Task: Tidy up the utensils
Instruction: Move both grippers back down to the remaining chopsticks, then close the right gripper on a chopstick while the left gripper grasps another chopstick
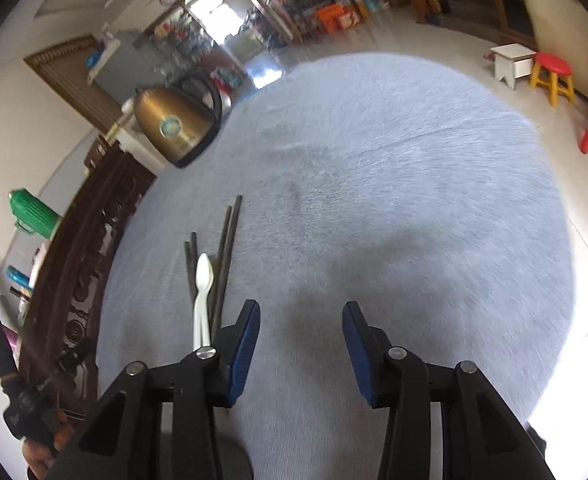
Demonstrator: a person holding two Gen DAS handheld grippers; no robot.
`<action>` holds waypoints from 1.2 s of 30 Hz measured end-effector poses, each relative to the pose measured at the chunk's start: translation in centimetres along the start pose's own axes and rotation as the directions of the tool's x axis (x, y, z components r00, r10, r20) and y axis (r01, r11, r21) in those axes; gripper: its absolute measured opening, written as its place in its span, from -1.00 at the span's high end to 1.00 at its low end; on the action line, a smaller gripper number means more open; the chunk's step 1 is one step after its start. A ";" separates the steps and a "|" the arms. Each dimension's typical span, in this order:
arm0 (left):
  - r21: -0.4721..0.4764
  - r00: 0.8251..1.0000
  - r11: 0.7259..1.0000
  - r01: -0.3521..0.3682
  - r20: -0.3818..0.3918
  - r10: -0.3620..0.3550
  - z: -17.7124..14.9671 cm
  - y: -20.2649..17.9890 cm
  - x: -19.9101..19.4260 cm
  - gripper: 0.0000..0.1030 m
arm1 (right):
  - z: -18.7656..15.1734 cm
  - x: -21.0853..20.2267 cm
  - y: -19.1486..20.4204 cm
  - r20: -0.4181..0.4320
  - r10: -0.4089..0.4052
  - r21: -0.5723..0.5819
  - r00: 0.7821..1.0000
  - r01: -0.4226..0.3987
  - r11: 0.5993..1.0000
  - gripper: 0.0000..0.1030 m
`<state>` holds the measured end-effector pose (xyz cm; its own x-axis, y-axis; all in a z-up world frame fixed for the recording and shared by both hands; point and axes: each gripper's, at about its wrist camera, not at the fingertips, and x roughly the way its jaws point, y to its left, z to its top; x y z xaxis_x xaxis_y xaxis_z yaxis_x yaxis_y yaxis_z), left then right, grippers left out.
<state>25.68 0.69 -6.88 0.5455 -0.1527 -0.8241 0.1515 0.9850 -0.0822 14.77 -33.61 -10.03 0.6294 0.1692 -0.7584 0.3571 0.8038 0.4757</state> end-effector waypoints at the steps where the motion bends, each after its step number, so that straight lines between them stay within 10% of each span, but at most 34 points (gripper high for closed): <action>1: 0.005 1.000 1.000 0.006 -0.014 -0.006 0.5 -0.3 0.8 -0.09 | 0.8 1.2 0.3 -0.017 0.004 -0.009 1.000 -0.004 1.000 0.24; 20: 0.016 0.969 0.986 0.168 -0.188 -0.162 7.3 -5.0 11.7 0.04 | 11.6 15.9 8.5 -0.171 -0.017 -0.088 0.985 0.002 0.996 0.50; 36: -0.104 0.912 0.980 0.170 -0.360 -0.196 10.1 -6.8 15.3 0.23 | 10.8 16.6 9.4 -0.188 -0.151 -0.200 0.970 0.113 0.973 0.88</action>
<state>41.29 -9.14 -13.30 0.1707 -0.3038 -0.9373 0.1559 0.9476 -0.2787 36.03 -29.46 -13.35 0.4273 0.1495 -0.8917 0.2804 0.9157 0.2879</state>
